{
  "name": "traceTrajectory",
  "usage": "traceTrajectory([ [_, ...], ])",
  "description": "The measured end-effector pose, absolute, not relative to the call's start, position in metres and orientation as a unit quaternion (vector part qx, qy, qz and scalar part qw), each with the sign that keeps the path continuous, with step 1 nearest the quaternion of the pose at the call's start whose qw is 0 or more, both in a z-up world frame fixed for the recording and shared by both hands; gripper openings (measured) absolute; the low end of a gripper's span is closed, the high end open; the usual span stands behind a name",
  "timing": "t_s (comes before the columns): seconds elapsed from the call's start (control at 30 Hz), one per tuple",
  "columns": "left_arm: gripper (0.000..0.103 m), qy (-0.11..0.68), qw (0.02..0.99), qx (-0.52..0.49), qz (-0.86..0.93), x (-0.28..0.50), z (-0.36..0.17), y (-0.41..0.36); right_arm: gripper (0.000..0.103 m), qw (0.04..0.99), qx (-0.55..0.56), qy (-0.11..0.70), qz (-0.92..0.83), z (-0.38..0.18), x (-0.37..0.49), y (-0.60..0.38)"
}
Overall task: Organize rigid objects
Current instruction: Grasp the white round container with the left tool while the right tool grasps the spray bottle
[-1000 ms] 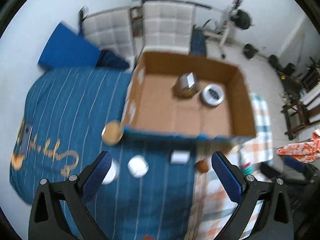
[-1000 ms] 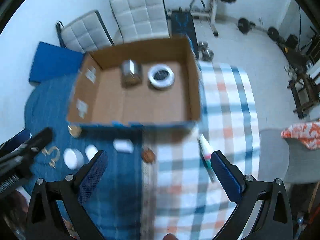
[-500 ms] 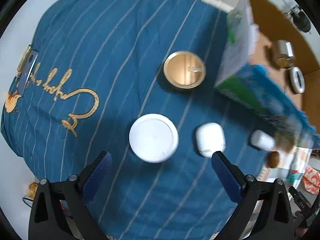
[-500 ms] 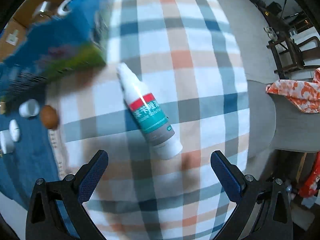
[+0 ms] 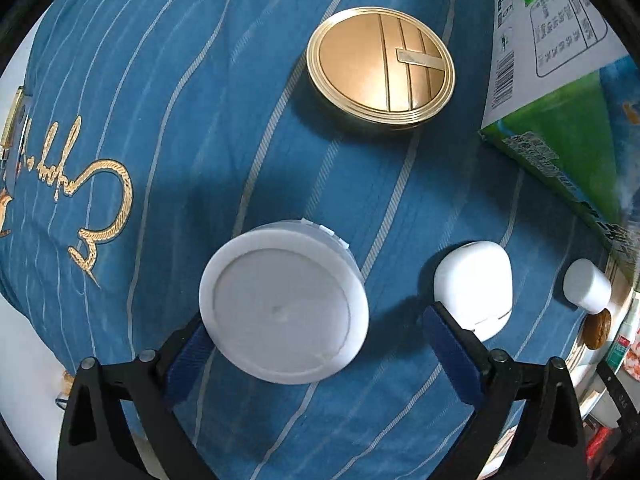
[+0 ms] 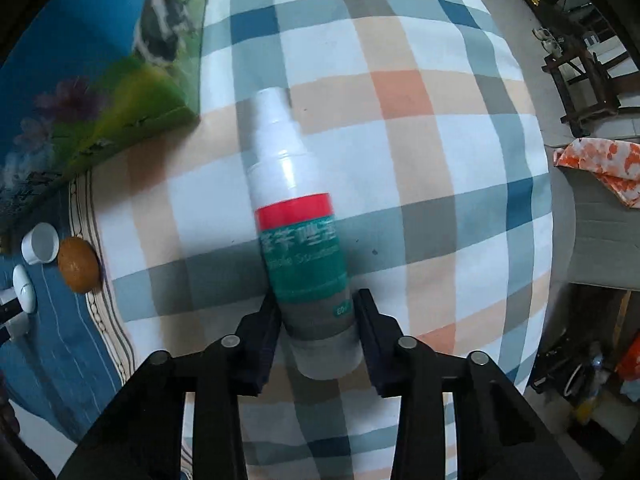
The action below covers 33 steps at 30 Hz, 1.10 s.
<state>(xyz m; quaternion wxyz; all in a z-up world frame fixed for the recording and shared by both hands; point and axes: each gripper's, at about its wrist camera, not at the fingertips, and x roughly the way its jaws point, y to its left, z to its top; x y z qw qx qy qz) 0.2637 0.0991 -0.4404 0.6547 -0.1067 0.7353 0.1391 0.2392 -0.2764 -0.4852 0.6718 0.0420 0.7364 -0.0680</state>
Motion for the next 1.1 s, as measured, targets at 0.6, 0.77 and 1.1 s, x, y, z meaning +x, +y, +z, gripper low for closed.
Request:
traceTrajectory([
  [0.6,0.059,0.699,0.693,-0.154,0.089,0.185,-0.398,0.052,0.037,0.626,0.067,0.777,-0.016,-0.486,0.135,-0.249],
  [0.77,0.068,0.675,0.705,-0.181,0.121,0.200,-0.383,0.085,0.063,0.659,0.056,0.749,-0.026,-0.468,0.144,-0.255],
  [1.1,0.083,0.718,0.668,-0.148,0.128,0.267,-0.427,0.098,0.064,0.658,0.093,0.743,-0.081,-0.471,0.170,-0.264],
])
